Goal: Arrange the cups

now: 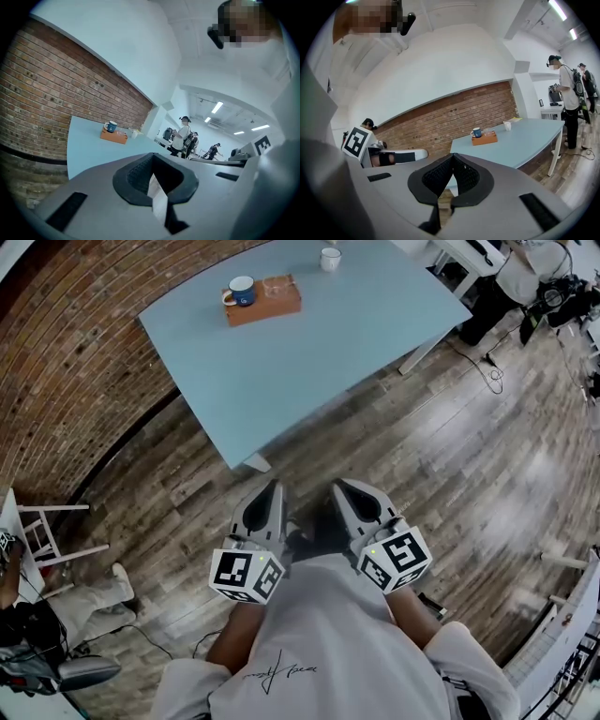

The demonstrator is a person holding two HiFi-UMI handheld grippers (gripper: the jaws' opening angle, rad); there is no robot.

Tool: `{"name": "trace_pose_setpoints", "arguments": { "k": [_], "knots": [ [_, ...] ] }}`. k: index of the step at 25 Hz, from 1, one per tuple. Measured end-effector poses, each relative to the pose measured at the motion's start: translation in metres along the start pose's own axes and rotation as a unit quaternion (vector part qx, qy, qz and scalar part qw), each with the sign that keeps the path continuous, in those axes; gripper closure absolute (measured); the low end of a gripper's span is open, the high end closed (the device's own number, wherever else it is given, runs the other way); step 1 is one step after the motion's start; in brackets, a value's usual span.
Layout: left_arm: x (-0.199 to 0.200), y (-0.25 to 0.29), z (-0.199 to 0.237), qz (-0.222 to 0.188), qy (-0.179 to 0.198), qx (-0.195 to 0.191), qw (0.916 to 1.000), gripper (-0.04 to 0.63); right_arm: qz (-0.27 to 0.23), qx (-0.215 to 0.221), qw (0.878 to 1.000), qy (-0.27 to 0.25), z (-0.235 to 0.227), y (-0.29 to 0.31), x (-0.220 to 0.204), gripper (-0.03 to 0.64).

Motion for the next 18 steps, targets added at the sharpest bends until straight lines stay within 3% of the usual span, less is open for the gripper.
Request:
{"name": "trace_pose_setpoints", "arguments": {
  "k": [18],
  "knots": [
    [0.017, 0.104, -0.029, 0.0, 0.006, 0.016, 0.9999, 0.586, -0.003, 0.055, 0.998, -0.002, -0.098, 0.034, 0.04, 0.597]
  ]
}}
Point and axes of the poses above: the fingertips, and each gripper's own axes: y forward along the fingers, z to its left, x out of its top, the point moved 9 cm from there along -y, backward along the fingers
